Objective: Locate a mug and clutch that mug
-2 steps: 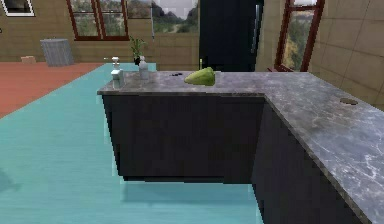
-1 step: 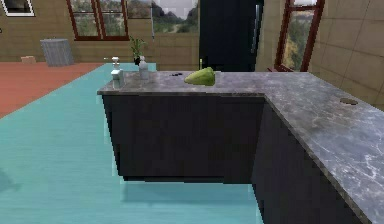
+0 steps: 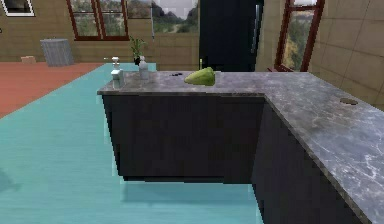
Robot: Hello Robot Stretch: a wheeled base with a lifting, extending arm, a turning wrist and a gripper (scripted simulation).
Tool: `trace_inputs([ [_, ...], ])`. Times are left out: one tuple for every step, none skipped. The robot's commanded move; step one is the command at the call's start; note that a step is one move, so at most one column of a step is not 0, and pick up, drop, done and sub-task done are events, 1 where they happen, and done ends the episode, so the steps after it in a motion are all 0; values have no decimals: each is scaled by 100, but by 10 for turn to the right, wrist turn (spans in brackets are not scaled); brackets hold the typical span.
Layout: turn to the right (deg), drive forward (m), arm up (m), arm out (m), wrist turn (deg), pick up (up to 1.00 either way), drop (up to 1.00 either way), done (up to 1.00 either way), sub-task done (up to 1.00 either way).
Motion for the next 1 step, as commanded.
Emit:
trace_inputs([
  [0,0,10,0,0,0,0,0,0],
])
